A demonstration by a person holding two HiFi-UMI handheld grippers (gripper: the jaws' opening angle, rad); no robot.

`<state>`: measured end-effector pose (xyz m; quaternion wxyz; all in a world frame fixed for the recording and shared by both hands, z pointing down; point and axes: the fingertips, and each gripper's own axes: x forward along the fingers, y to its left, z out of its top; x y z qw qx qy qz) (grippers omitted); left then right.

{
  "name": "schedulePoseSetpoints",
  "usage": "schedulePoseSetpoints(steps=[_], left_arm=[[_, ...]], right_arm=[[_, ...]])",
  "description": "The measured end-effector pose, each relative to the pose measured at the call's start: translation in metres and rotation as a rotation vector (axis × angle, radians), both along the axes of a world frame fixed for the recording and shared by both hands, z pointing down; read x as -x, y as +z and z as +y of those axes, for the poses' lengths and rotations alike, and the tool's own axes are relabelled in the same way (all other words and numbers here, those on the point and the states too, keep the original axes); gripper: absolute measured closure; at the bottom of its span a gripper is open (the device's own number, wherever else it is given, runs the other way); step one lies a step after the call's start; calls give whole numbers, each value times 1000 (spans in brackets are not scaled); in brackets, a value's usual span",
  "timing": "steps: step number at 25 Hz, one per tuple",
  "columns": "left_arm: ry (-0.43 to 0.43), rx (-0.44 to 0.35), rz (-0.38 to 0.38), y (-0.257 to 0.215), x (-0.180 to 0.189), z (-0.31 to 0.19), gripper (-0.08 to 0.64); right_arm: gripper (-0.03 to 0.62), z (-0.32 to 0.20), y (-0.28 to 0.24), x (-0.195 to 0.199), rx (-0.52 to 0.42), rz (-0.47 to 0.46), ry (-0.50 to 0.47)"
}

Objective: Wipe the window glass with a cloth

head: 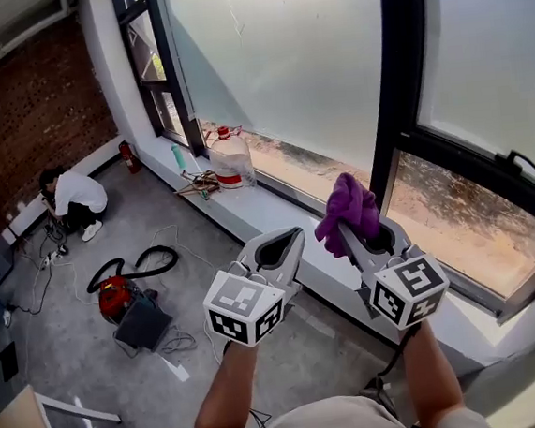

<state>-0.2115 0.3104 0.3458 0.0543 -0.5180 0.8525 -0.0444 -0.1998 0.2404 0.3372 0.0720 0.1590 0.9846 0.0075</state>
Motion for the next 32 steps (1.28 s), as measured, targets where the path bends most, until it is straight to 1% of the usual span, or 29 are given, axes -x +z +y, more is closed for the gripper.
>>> schedulePoseSetpoints(steps=[8, 12, 15, 19, 21, 24, 29, 32], left_arm=[[215, 22, -33, -10, -19, -88, 552], [293, 33, -45, -15, -22, -129, 552], [331, 36, -66, -22, -28, -161, 552], [342, 34, -108, -42, -20, -223, 552], [336, 34, -130, -48, -12, -248, 552], [315, 27, -169, -57, -6, -269, 552], [257, 21, -232, -93, 6, -331, 552], [231, 22, -255, -110, 10, -347, 552]], right_arm=[[465, -81, -10, -29, -40, -4, 194], [465, -122, -16, -37, -54, -6, 271], [465, -154, -23, -47, -70, -14, 315], [465, -220, -42, -49, -120, -22, 358], [463, -246, -50, -45, -131, -45, 364], [465, -266, -59, -42, -160, -91, 346], [463, -330, -90, -29, -191, -139, 302], [465, -349, -115, -22, -216, -191, 271]])
